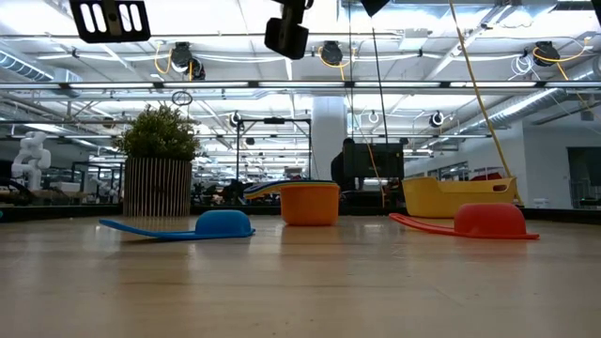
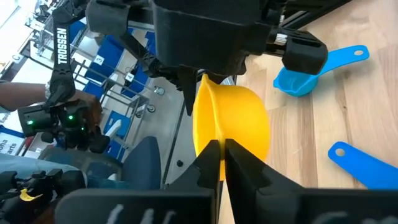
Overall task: Nest measuring cups in basket
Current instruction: Stack the yellow measuring cup on top of the dark blue measuring cup
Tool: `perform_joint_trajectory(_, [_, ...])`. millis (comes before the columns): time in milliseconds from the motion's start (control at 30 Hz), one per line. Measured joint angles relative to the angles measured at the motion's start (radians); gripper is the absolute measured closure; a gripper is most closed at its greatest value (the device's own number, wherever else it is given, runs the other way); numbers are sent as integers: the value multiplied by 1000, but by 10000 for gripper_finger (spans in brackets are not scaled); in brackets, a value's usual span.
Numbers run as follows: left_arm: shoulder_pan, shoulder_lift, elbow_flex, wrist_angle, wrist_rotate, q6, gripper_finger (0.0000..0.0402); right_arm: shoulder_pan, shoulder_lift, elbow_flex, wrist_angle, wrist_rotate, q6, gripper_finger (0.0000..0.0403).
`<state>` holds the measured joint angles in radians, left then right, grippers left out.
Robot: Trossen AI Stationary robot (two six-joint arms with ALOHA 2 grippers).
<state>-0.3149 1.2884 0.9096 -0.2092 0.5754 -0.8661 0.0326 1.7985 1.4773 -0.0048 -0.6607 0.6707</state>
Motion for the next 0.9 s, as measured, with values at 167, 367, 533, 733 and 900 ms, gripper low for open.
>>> perform_joint_trajectory(167, [0,0,0,-1,-33,-2,387,-10,0,0,0,-4,6,400])
perform_joint_trajectory(367, [0,0,0,-39,-160,-65,380,-48,0,0,-2,-17,26,402])
perform_joint_trajectory(533, [1,0,0,-42,-283,-114,321,-93,-4,0,-40,-36,47,402])
perform_joint_trajectory(733, [0,0,0,-126,-348,-202,208,-120,-5,0,-73,-74,45,402])
perform_joint_trajectory(900, [-1,-7,0,-223,-348,-282,136,-132,-5,0,-153,-78,9,403])
